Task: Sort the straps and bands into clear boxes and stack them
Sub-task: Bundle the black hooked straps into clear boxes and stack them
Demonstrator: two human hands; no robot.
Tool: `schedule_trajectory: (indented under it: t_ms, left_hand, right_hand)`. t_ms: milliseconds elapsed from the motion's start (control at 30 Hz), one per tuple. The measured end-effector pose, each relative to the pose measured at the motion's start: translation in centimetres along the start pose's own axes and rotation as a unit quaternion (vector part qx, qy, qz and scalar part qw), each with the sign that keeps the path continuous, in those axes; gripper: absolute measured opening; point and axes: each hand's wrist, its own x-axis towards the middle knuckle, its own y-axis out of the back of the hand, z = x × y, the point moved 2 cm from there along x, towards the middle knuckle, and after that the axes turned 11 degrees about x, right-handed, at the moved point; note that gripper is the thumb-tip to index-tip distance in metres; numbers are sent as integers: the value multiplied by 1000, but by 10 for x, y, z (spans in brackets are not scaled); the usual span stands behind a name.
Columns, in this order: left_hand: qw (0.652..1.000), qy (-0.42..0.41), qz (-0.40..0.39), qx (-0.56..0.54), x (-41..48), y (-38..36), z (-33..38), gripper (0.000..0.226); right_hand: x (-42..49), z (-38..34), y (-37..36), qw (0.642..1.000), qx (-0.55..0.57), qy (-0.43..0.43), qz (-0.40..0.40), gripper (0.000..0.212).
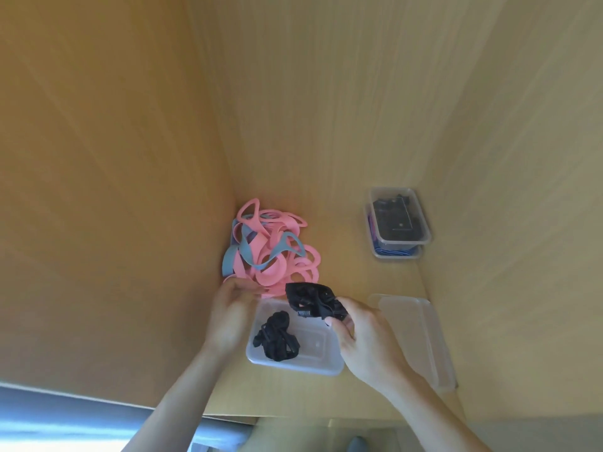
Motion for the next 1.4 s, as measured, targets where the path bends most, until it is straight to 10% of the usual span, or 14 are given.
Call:
schedule_trajectory:
  t_ms: [433, 800, 1033, 1400]
  left_hand:
    - [905, -284, -84, 307, -24, -13, -41, 50]
    - [834, -272, -125, 464, -20, -35, -51, 47]
    - [818, -244, -127, 505, -12, -41, -46, 48]
    - [836, -270, -137, 457, -14, -43, -58, 63]
  right_hand:
    - [-32, 3, -43, 982, -169, -71, -40, 23]
    - [-19, 11, -54, 933, -327, -89, -125, 29]
    - [-11, 3, -35, 928, -228, -166, -245, 28]
    - [-3, -5, -50, 903, -381, -116, -162, 11]
